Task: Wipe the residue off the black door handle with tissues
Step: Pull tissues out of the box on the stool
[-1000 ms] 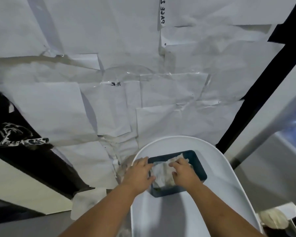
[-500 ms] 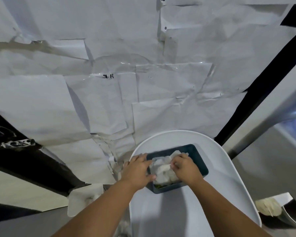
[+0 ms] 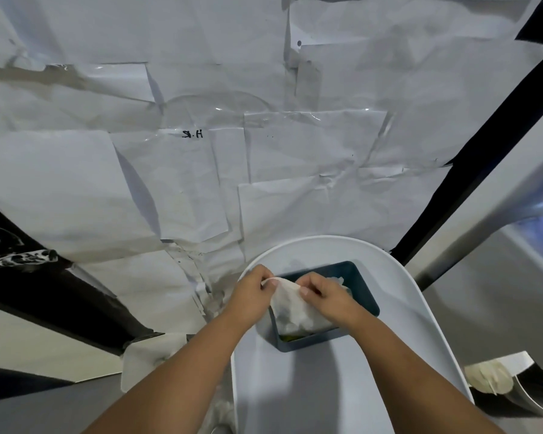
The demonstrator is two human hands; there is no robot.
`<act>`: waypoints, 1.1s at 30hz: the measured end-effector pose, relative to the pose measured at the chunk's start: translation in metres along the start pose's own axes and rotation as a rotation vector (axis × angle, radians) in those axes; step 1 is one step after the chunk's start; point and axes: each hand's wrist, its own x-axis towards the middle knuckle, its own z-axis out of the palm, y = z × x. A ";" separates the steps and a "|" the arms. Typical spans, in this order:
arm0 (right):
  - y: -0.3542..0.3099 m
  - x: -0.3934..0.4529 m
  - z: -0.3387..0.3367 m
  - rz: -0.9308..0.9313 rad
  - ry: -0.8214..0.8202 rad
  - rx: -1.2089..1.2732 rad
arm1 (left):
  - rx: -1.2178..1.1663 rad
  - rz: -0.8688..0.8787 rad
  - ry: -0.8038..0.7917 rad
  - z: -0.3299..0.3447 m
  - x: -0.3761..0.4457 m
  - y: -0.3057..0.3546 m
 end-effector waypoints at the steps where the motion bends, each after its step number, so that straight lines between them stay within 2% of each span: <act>1: 0.001 0.000 0.000 -0.005 -0.031 -0.024 | -0.060 -0.043 0.022 -0.002 0.000 0.002; 3: 0.002 0.001 -0.001 0.002 -0.049 -0.070 | -0.144 -0.113 0.055 -0.007 0.000 0.002; 7: 0.002 0.004 -0.003 0.044 0.040 -0.071 | -0.165 -0.164 0.055 -0.009 0.001 -0.006; 12: 0.001 0.007 -0.004 0.091 0.052 -0.077 | -0.403 -0.295 0.069 -0.009 0.003 -0.012; 16: -0.007 0.004 -0.002 0.084 0.034 -0.046 | -0.283 -0.317 0.108 -0.013 0.004 -0.016; 20: -0.013 0.004 -0.003 0.097 0.031 -0.006 | -0.309 -0.363 0.156 -0.021 0.000 -0.018; 23: -0.020 0.001 -0.002 0.088 0.032 0.111 | -0.413 -0.419 0.221 -0.031 -0.007 -0.019; 28: -0.043 -0.008 0.008 0.009 -0.128 0.414 | -0.538 -0.515 0.214 -0.053 -0.029 -0.030; 31: -0.064 -0.010 0.018 -0.016 -0.177 0.588 | -0.578 -0.495 0.194 -0.064 -0.047 -0.038; 33: -0.080 -0.013 0.027 -0.028 -0.204 0.642 | -0.636 -0.471 0.234 -0.070 -0.062 -0.039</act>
